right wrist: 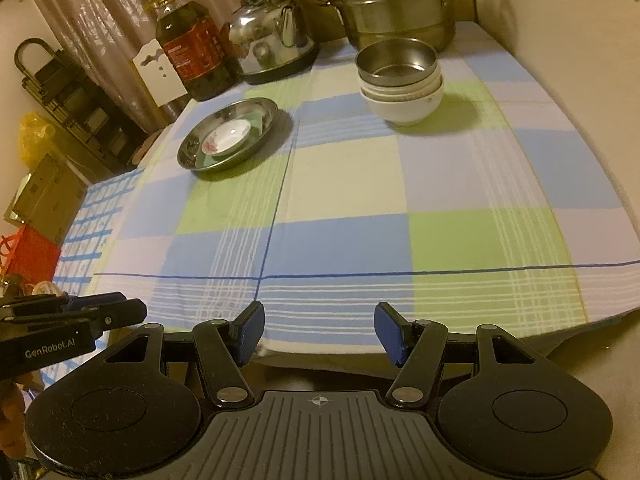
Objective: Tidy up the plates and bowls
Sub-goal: 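Move the right tool back to the rim of the bowl stack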
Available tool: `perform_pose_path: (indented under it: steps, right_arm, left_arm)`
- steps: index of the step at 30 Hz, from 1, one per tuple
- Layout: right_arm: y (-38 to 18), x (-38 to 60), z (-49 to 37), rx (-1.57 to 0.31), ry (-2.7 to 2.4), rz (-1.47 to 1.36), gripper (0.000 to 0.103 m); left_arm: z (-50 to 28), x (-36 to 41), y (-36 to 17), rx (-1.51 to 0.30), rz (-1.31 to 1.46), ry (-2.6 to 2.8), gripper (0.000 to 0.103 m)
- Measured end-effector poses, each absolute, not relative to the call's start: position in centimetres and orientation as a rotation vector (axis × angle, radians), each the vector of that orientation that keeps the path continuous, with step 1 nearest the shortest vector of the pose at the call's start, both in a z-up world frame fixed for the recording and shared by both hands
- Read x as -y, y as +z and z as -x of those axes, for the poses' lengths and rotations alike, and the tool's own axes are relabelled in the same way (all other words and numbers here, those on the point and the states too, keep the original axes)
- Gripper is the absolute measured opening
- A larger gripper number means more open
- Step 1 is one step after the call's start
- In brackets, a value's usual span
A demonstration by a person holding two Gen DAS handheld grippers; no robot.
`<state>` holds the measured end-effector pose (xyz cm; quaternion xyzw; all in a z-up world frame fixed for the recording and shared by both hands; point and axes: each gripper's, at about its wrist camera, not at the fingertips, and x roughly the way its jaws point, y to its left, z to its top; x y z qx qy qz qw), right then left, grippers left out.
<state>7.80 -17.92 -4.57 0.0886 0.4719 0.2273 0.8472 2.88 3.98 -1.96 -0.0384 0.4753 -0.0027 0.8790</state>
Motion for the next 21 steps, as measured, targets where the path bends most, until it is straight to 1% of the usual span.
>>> perform_pose_path:
  steps: [21]
  right_arm:
    - [-4.7,13.0,-12.6,-1.020,0.329,-0.229,0.061]
  left_arm:
    - [-10.8,-9.3,-2.6,-1.013,0.015,-0.155,0.023]
